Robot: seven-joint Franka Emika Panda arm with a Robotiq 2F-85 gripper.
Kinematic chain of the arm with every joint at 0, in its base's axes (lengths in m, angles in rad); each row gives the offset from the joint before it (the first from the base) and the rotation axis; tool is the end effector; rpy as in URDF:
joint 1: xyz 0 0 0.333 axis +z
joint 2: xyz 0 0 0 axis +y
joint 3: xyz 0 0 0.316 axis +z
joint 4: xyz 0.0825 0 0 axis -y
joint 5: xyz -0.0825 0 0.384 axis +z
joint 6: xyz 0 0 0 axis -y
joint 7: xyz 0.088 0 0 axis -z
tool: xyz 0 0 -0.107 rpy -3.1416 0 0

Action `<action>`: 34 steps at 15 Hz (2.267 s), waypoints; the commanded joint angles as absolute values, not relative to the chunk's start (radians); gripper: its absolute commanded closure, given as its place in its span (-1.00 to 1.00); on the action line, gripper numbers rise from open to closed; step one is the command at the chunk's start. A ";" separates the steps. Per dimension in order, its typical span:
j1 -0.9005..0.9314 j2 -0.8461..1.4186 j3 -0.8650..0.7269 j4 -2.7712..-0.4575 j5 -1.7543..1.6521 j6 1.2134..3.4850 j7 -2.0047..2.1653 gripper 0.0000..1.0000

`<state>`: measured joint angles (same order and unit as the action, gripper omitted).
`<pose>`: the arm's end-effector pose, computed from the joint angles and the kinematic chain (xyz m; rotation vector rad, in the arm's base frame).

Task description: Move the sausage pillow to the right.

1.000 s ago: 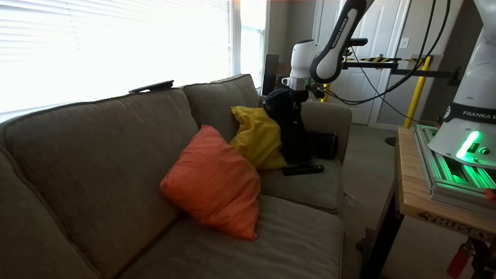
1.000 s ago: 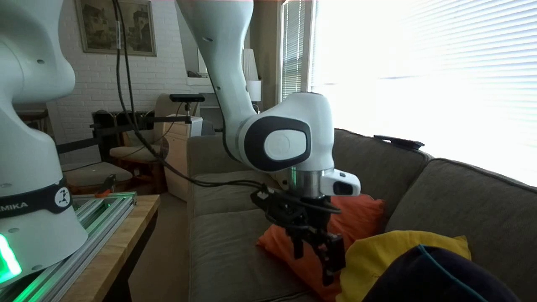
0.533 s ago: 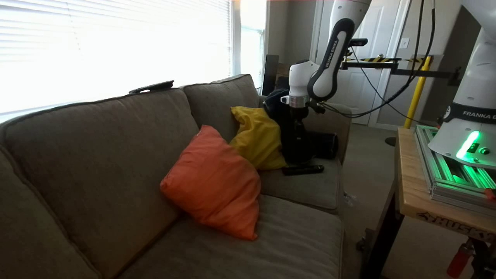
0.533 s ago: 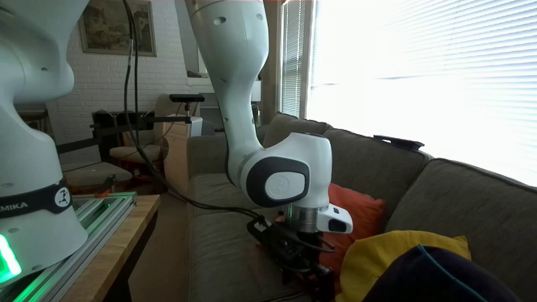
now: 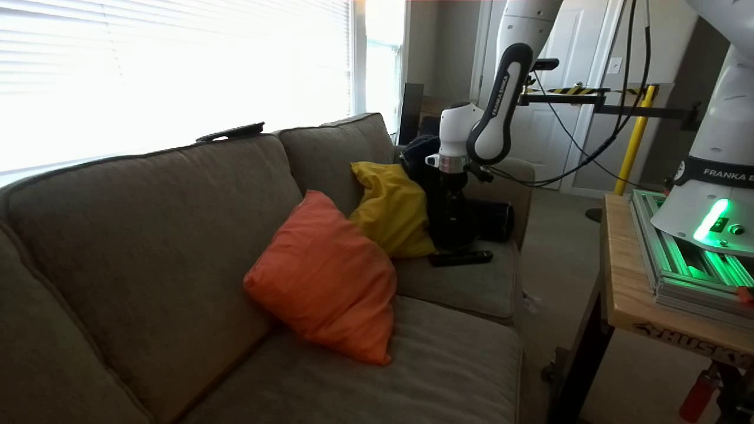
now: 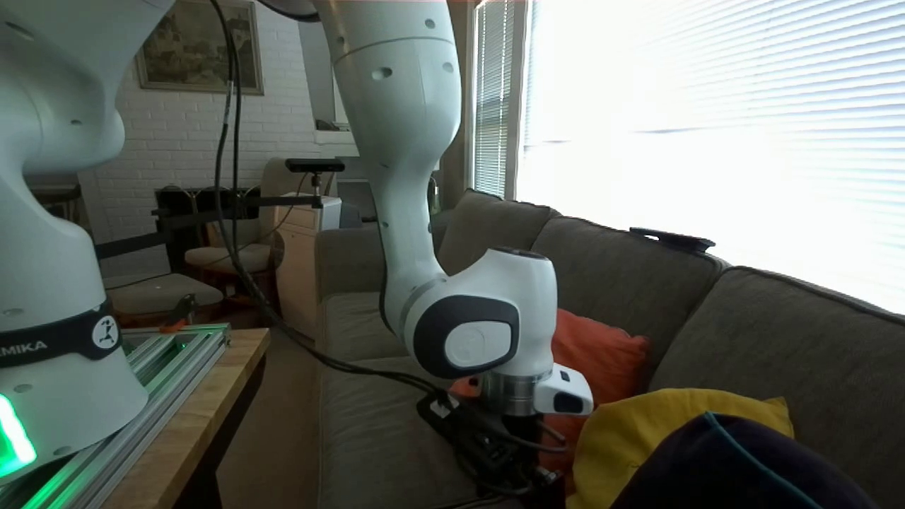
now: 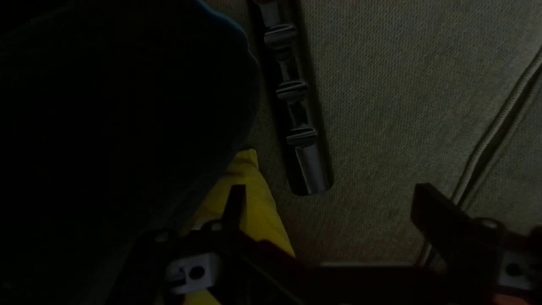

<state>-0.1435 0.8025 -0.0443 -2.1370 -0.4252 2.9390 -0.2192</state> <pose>0.5199 -0.0744 0.0250 2.9483 0.6933 -0.0442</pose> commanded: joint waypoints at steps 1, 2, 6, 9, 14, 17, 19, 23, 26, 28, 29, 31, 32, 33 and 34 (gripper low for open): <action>-0.174 0.919 -0.014 -2.040 -0.371 2.938 -0.305 -1.00; -0.180 0.944 -0.009 -2.020 -0.368 2.933 -0.317 -1.00; -0.162 1.041 -0.031 -1.931 -0.381 2.930 -0.330 -1.00; -0.169 1.100 -0.032 -1.873 -0.383 2.920 -0.350 -1.00; -0.172 1.181 -0.040 -1.784 -0.381 2.896 -0.365 -1.00; -0.175 1.219 -0.037 -1.739 -0.378 2.868 -0.368 -1.00; -0.174 1.239 -0.034 -1.715 -0.376 2.843 -0.369 -1.00; -0.169 1.276 -0.032 -1.666 -0.369 2.786 -0.364 -0.47; -0.165 1.294 -0.033 -1.635 -0.369 2.754 -0.362 -0.04; -0.164 1.294 -0.030 -1.619 -0.365 2.733 -0.358 0.25; -0.163 1.291 -0.029 -1.616 -0.364 2.725 -0.356 0.39; -0.160 1.282 -0.026 -1.611 -0.358 2.705 -0.352 0.40; -0.158 1.275 -0.025 -1.613 -0.353 2.698 -0.347 0.40; -0.157 1.270 -0.023 -1.614 -0.347 2.693 -0.345 0.40; -0.155 1.252 -0.018 -1.631 -0.342 2.688 -0.342 0.40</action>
<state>-0.1627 1.2685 -0.0259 -1.6402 -0.3898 2.7286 -0.3239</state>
